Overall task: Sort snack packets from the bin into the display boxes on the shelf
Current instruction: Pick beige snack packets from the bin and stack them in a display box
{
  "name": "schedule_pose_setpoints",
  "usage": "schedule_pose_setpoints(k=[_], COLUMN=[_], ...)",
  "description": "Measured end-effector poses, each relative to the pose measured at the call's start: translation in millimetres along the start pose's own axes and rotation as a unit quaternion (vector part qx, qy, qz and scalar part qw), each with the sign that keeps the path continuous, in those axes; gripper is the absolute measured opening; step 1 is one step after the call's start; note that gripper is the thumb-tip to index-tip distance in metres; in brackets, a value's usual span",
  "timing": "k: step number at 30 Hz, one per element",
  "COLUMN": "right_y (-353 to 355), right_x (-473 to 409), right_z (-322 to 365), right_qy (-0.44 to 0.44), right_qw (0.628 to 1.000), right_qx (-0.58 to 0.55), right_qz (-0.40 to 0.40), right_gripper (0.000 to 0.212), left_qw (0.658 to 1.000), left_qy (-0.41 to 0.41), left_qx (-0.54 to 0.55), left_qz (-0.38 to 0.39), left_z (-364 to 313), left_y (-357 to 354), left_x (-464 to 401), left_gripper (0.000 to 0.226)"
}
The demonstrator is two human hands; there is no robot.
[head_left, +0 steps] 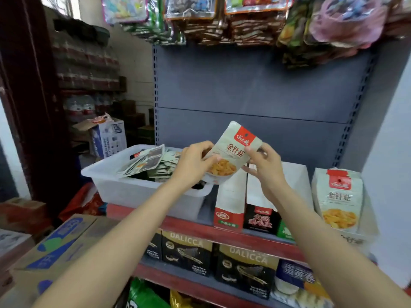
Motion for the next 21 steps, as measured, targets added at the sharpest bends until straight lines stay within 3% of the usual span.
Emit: schedule_pose_setpoints(k=[5, 11, 17, 21], right_y=[61.5, 147.3, 216.1, 242.3], right_x=[14.4, 28.7, 36.7, 33.0], right_z=[-2.5, 9.9, 30.5, 32.1], right_qy=[-0.013, 0.041, 0.114, 0.114], right_qw=[0.999, 0.986, 0.952, 0.936], right_qx=[0.02, 0.124, 0.216, 0.268], right_qz=[-0.038, -0.107, -0.184, -0.197], right_gripper=[0.043, 0.044, 0.048, 0.047], left_qw=[0.996, 0.982, 0.978, 0.98], left_qy=[0.014, 0.035, 0.038, 0.035], left_qx=[0.073, 0.148, 0.161, 0.155], left_qz=[0.047, 0.117, 0.127, 0.12], left_z=[-31.7, -68.6, -99.6, -108.8], left_y=[-61.7, -142.0, -211.4, -240.6], left_x=[-1.1, 6.2, 3.7, -1.3], left_gripper=[0.013, 0.063, 0.075, 0.075])
Point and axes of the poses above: each hand's wrist, its own x-axis away from the middle knuckle, its own y-axis out of the back of the hand, z = x × y, the point moved 10 cm from there along -x, towards the middle knuckle, and after that the axes turned 6 degrees about x, right-handed, at the moved point
